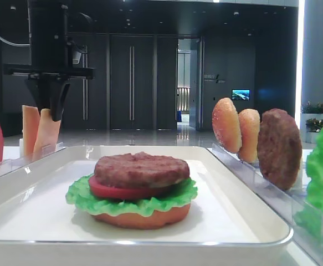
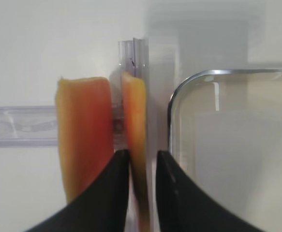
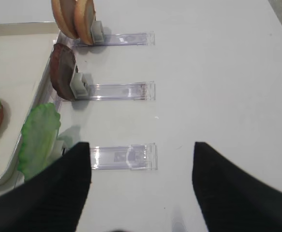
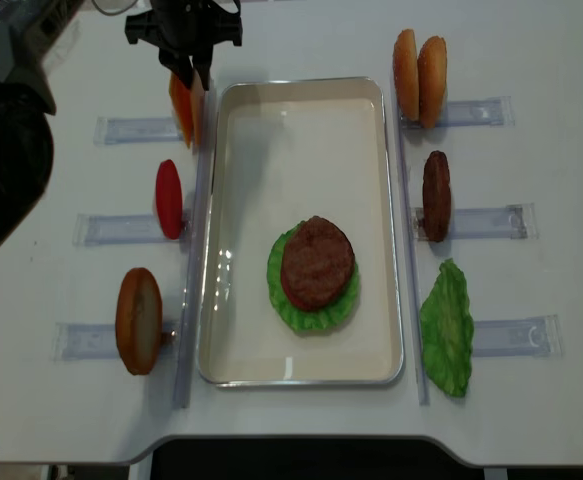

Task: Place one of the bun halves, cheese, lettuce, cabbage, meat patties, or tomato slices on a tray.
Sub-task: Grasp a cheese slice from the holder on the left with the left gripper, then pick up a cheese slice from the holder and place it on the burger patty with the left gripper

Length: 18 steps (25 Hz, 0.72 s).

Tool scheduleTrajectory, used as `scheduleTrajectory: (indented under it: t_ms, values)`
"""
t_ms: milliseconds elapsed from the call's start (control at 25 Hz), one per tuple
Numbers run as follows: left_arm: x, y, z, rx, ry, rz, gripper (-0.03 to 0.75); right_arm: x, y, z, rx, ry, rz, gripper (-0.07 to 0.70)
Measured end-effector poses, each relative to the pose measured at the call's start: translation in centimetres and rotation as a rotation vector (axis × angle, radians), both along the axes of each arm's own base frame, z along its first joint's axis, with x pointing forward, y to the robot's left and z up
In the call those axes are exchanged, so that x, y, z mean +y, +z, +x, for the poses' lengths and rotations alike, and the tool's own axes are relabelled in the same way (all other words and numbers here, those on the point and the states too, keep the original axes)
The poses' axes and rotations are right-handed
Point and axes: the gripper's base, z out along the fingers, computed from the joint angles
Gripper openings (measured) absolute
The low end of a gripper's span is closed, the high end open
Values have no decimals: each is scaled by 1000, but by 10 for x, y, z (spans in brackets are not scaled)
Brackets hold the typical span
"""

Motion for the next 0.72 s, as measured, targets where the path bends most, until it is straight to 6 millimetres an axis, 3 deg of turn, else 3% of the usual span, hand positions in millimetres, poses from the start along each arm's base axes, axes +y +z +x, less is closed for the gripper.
scheduleTrajectory:
  t_ms: [200,520,720]
  values:
    - [1,0,0,1,-26,15,37,0,0,0,0,0,0,434]
    - [-1,4,-1,-1,-28,-8,33,0,0,0,0,0,0,434]
    - [0,27,-7,-40,-29,-35,33,0,0,0,0,0,0,434]
